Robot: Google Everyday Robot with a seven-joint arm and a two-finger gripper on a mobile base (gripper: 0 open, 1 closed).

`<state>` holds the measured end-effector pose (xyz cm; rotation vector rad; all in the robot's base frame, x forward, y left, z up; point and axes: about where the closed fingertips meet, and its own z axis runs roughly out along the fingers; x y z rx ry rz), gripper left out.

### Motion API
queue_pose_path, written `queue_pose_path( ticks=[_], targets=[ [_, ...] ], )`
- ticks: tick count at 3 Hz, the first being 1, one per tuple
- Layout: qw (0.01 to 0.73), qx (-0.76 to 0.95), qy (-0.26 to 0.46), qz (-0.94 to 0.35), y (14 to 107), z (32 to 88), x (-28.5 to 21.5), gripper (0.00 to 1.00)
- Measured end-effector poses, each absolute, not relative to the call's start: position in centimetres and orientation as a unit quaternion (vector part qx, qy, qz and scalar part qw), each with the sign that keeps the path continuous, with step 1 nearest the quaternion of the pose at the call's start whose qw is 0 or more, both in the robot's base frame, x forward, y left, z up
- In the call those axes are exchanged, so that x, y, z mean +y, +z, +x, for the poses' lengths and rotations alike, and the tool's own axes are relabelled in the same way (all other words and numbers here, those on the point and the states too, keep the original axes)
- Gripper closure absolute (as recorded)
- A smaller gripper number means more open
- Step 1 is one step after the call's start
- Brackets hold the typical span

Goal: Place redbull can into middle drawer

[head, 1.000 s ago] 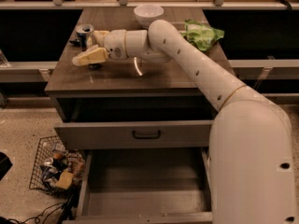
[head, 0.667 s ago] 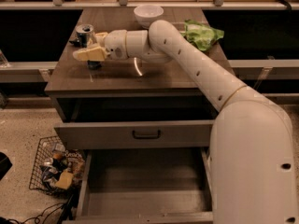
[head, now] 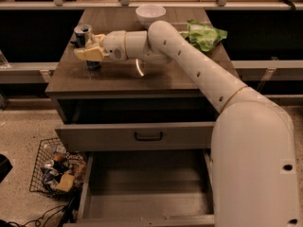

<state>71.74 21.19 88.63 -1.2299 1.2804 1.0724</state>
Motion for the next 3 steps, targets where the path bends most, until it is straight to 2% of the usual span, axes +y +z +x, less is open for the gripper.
queue_pose_path(
  ticks=[1, 3],
  targets=[
    [0.508, 0.531, 0.446, -0.511, 88.6, 71.7, 21.4, 1.00],
    [0.522, 0.530, 0.409, -0.528, 95.4, 69.3, 20.7, 1.00]
  ],
)
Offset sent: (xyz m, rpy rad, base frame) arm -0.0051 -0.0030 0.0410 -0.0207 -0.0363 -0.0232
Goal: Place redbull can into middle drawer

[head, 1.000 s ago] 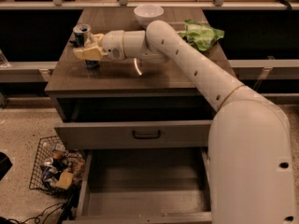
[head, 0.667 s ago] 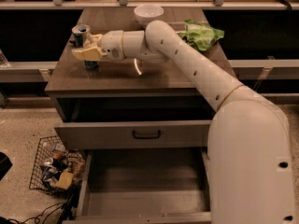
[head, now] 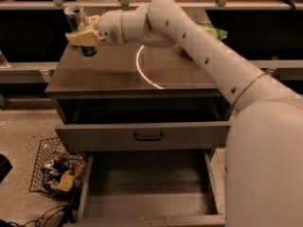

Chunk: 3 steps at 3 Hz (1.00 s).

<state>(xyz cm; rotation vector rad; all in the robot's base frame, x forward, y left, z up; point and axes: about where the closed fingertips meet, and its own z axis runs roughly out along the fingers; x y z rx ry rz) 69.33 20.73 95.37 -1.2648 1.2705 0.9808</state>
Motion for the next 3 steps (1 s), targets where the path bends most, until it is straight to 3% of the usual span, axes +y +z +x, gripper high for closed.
queue_pose_path(
  ticks=[3],
  targets=[
    [0.543, 0.521, 0.357, -0.554, 101.8, 54.7, 17.9, 1.00]
  ],
)
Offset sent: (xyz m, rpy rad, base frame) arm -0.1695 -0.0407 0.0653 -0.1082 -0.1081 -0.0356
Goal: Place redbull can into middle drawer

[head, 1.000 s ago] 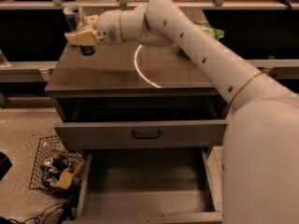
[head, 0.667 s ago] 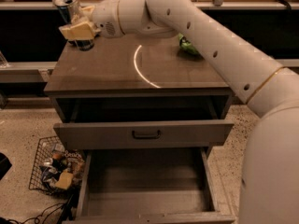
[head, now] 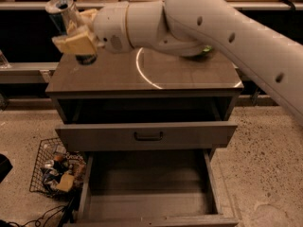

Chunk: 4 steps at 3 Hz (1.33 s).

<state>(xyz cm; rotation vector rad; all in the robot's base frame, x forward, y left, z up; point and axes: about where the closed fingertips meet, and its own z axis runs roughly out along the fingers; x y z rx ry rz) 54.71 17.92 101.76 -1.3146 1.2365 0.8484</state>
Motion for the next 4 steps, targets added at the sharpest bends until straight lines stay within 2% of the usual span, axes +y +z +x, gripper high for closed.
queue_pose_path(
  ticks=[1, 4],
  targets=[
    [0.535, 0.516, 0.371, -0.557, 98.4, 49.2, 16.8, 1.00],
    [0.526, 0.570, 0.355, -0.521, 84.9, 42.6, 2.9, 1.00]
  ],
)
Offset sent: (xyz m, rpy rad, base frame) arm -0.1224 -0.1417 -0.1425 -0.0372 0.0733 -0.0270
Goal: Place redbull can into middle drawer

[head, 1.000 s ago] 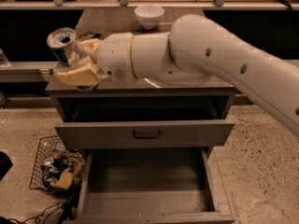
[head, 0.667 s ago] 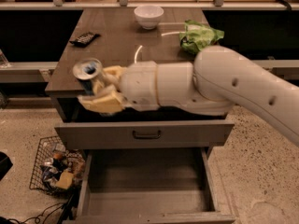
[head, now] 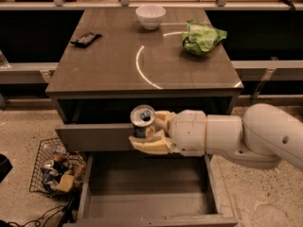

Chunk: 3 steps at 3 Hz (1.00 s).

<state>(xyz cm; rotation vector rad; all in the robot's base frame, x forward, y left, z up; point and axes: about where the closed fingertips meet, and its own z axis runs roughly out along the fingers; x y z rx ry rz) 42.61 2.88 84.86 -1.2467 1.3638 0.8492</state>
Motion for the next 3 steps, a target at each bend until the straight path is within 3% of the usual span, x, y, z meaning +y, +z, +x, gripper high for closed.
queue_pose_path(
  ticks=[2, 3],
  targets=[
    [0.547, 0.580, 0.375, -0.473, 77.3, 40.7, -2.6, 1.00],
    [0.547, 0.580, 0.375, -0.473, 77.3, 40.7, -2.6, 1.00]
  ],
)
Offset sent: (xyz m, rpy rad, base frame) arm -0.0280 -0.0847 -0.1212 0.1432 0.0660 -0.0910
